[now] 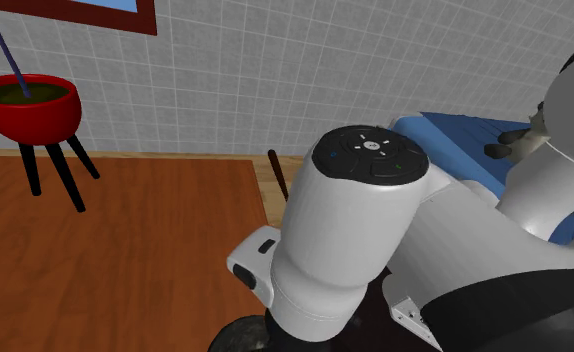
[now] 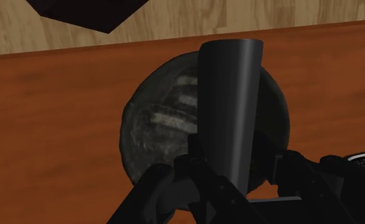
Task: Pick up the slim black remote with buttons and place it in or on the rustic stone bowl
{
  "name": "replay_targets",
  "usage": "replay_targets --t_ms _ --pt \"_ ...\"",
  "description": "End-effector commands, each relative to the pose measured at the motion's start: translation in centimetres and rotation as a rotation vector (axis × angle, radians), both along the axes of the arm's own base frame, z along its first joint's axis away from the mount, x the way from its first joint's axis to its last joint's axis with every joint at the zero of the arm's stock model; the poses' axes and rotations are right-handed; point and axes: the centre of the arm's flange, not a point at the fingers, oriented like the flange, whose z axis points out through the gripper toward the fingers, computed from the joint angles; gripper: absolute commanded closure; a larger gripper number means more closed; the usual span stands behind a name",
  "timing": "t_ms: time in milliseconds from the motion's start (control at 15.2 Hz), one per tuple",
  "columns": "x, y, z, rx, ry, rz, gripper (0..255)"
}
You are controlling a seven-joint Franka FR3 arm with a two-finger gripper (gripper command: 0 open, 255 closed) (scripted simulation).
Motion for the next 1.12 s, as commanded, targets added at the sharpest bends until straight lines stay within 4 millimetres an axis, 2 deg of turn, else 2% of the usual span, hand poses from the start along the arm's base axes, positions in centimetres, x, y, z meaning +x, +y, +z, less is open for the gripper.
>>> replay_targets --t_ms 0,396,924,990,1056 --pt "0.0 0.1 -1.0 0.001 0.0 -0.001 255" --pt "0.0 0.1 -4.2 0.001 0.0 -0.001 255" --pt "0.0 0.1 -4.4 0.001 0.0 -0.001 255" --pt "-0.1 0.1 -4.4 0.001 0.0 -0.001 0" --pt "-0.1 0.1 -4.4 0.001 0.0 -0.001 0"
